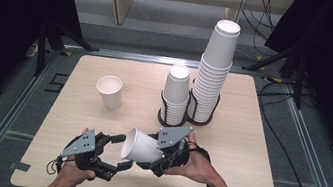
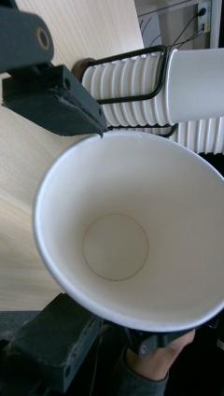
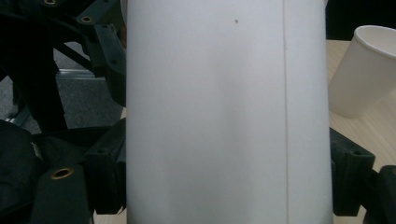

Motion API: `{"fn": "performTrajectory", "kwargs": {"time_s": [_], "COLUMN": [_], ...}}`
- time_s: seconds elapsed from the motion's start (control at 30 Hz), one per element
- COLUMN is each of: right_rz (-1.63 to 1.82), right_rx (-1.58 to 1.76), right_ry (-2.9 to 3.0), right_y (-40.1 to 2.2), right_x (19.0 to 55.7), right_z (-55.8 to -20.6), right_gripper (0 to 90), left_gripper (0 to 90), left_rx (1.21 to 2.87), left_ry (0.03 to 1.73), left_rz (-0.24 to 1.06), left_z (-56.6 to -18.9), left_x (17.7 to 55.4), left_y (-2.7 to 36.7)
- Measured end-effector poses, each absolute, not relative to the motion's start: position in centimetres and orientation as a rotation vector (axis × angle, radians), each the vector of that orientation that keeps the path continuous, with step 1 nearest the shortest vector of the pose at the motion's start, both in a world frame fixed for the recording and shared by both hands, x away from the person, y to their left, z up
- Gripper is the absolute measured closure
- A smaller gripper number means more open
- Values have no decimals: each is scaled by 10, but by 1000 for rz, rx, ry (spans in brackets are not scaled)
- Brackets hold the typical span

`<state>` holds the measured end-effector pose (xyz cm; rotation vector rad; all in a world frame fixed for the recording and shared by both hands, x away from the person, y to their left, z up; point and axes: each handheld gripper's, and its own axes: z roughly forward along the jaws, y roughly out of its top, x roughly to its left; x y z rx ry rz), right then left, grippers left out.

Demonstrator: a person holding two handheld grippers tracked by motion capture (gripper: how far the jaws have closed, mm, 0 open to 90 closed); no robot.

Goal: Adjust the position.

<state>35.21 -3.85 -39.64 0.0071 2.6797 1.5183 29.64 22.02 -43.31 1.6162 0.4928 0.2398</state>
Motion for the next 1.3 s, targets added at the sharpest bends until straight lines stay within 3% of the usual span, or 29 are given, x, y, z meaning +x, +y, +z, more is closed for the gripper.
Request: {"fn": "performTrajectory", "kwargs": {"time_s": [0.3,1.13,1.3], "right_rz": [1591,1694,1693], "right_rx": [-38,-72,-83], "right_ry": [2700,2712,2709], "right_y": [-33,-25,-26], "right_x": [350,347,348], "right_z": [-404,-415,-416], "right_gripper": [216,214,219], "left_gripper": [48,57,96], "left_rx": [1630,1577,1571], "left_ry": [487,470,454], "left_rz": [238,218,218], "left_z": [-432,-430,-429], "left_x": [295,290,290], "left_y": [219,214,215]}}
